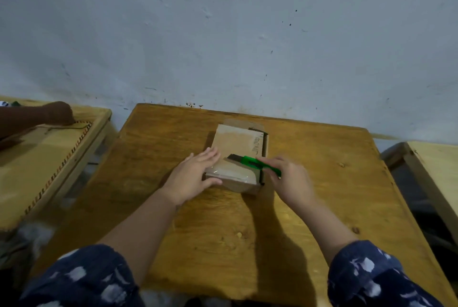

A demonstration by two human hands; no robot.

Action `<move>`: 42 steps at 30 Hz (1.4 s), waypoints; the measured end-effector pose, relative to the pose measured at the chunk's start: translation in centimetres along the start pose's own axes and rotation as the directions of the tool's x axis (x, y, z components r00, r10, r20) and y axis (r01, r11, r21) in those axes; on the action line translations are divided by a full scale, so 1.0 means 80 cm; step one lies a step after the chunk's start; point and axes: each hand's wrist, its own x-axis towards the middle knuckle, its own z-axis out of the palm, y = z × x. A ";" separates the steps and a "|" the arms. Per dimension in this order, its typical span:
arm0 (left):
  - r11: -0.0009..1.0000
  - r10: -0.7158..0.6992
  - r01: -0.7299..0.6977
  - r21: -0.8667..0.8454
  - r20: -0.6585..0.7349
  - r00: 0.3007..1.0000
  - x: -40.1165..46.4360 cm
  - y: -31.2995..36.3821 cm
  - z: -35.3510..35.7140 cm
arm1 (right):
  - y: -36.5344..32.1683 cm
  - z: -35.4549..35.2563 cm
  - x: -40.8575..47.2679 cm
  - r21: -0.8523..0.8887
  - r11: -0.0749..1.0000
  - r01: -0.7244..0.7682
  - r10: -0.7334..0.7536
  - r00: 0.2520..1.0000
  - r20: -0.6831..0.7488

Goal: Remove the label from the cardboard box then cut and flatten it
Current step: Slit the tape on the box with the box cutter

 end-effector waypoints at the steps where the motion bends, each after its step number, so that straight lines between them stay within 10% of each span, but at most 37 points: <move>1: 1.000 0.019 -0.019 -0.007 -0.007 1.000 0.001 -0.003 -0.001 | -0.008 0.001 -0.006 -0.031 0.999 0.031 -0.031 0.999 -0.023; 42: 0.997 0.079 -0.079 0.005 -0.090 0.993 -0.001 -0.014 0.009 | -0.045 -0.018 -0.047 -0.439 0.895 0.078 -0.100 0.995 -0.028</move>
